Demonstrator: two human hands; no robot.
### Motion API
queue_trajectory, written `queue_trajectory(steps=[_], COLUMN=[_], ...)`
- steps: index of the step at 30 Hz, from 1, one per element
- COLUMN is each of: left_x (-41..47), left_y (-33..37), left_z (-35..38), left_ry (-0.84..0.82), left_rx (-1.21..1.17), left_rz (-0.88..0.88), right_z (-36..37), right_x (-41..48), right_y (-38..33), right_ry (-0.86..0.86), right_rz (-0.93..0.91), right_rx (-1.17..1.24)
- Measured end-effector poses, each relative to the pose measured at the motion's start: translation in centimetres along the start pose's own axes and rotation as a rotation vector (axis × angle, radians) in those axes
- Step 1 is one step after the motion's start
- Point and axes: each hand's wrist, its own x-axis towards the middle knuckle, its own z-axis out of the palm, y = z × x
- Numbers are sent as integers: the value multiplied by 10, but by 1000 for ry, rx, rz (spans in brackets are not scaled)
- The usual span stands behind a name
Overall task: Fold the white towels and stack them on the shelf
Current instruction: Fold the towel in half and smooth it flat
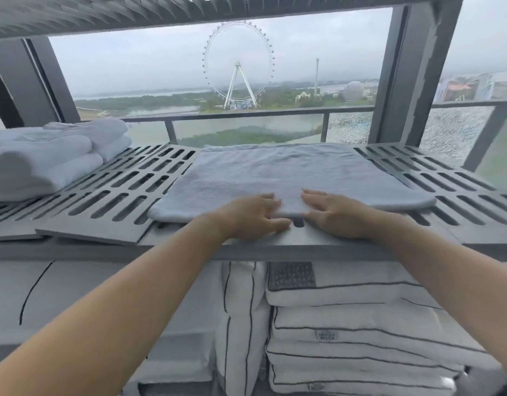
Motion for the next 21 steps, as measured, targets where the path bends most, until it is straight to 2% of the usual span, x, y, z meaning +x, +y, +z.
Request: queue_trajectory(steps=[4, 7, 11, 17, 21], left_x=[14, 24, 31, 16, 0], left_y=[42, 68, 83, 88, 107], left_z=[8, 12, 17, 18, 23], left_ry=[240, 323, 382, 491, 548], left_rx=[74, 194, 260, 53, 34], left_rz=[171, 134, 59, -1, 42], right_z=[-14, -26, -30, -27, -24], right_x=[-27, -47, -58, -58, -69], right_y=[25, 57, 73, 74, 83], right_ry=[154, 165, 244, 369, 478], right_rz=[19, 70, 35, -53, -129], right_rx=[28, -19, 67, 41, -55])
